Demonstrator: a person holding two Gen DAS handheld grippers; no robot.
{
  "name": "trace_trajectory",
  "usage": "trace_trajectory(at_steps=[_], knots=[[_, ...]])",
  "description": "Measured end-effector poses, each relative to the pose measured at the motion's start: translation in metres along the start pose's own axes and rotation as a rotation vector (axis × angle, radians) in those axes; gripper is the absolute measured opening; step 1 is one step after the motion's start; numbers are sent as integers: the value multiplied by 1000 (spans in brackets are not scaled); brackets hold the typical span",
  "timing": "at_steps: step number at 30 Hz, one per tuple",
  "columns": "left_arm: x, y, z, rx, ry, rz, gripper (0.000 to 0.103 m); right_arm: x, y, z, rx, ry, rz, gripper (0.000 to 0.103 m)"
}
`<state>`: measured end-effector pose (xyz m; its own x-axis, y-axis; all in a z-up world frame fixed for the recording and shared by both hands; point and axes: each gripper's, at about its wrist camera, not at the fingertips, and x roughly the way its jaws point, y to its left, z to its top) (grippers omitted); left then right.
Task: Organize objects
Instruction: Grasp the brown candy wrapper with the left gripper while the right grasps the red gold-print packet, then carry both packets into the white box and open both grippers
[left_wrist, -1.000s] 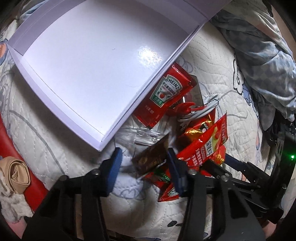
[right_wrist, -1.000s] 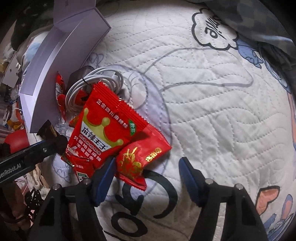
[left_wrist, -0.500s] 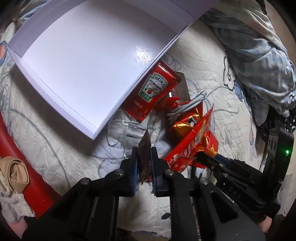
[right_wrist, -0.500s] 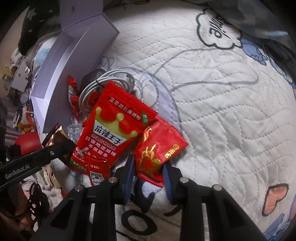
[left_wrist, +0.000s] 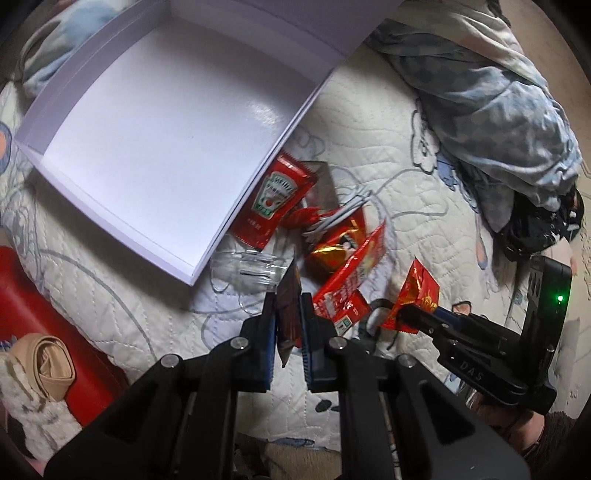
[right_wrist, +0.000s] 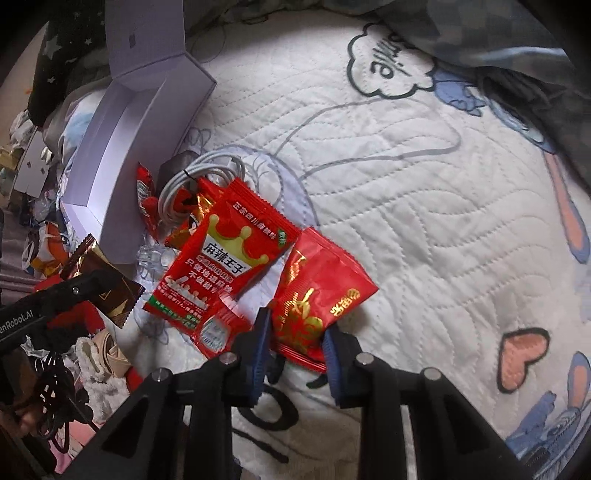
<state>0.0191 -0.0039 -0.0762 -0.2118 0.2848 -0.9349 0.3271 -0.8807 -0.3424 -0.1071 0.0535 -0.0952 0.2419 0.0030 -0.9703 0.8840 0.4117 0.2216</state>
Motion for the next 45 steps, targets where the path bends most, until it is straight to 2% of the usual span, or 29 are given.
trace_trajectory(at_steps=[3, 5, 6, 10, 16, 24, 31, 45], knots=[[-12, -6, 5, 31, 0, -8, 11, -11, 5, -11, 16, -15, 0, 26], [-20, -10, 8, 51, -1, -13, 11, -26, -7, -12, 35, -25, 2, 26], [-25, -12, 11, 64, -2, -15, 11, -37, 1, -29, 48, -34, 4, 26], [-43, -17, 18, 106, -9, -19, 11, -60, 18, -24, 57, -56, 8, 26], [-68, -16, 32, 147, -18, -33, 11, -60, 59, -13, 78, -81, 8, 26], [-92, 11, 55, 152, -38, -18, 11, -62, 101, 16, 75, -105, 16, 26], [-100, 44, 73, 142, -24, 5, 11, -54, 139, 51, 63, -107, 40, 26], [-97, 94, 126, 185, 11, 42, 11, -28, 195, 128, 7, -111, 66, 26]])
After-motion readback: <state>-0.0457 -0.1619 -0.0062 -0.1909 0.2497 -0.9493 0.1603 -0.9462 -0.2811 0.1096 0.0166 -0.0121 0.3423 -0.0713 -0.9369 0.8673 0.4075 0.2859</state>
